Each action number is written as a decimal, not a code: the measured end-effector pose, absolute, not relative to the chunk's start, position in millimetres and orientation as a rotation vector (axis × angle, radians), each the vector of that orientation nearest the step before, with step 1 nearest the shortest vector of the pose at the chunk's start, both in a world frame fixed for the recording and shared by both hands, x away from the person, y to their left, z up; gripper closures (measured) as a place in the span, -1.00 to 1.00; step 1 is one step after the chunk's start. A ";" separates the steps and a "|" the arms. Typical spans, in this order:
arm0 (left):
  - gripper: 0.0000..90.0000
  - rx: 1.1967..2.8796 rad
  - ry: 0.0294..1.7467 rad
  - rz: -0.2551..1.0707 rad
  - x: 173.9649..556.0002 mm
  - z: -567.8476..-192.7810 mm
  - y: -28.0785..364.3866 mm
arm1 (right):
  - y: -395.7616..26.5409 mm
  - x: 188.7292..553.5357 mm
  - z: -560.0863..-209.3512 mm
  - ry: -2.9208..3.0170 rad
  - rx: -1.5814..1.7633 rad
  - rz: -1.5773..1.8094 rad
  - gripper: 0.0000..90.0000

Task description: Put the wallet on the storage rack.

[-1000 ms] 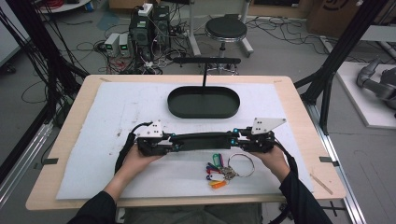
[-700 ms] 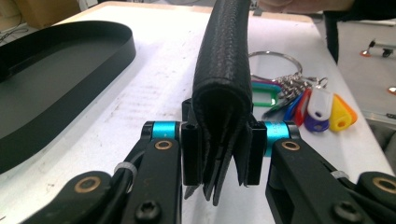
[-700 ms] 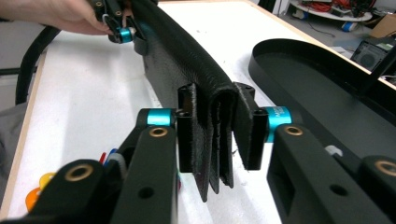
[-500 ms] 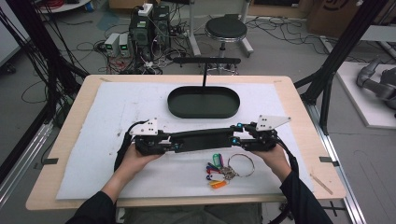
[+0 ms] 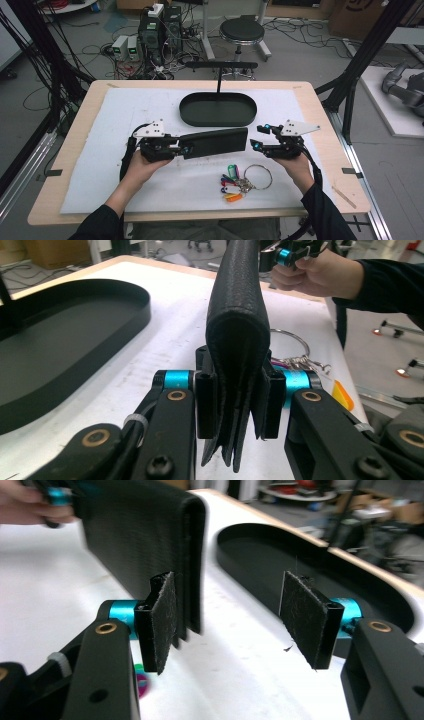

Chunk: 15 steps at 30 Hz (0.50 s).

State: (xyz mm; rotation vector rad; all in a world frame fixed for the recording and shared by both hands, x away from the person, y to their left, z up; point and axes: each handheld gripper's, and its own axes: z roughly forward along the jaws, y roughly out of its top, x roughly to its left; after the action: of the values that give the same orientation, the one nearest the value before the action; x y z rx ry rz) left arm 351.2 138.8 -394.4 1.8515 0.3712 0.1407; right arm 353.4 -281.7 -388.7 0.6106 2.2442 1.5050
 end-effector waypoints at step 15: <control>0.68 1.828 0.413 0.273 366.6 -375.7 130.2 | -328.5 355.9 -389.1 1.948 0.914 1.391 -0.08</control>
State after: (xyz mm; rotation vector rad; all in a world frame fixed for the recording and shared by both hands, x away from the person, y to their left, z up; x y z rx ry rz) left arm 366.6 130.2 -375.7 1.8284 0.4129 0.2730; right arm 355.9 -328.5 -389.1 0.9145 1.9481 1.3905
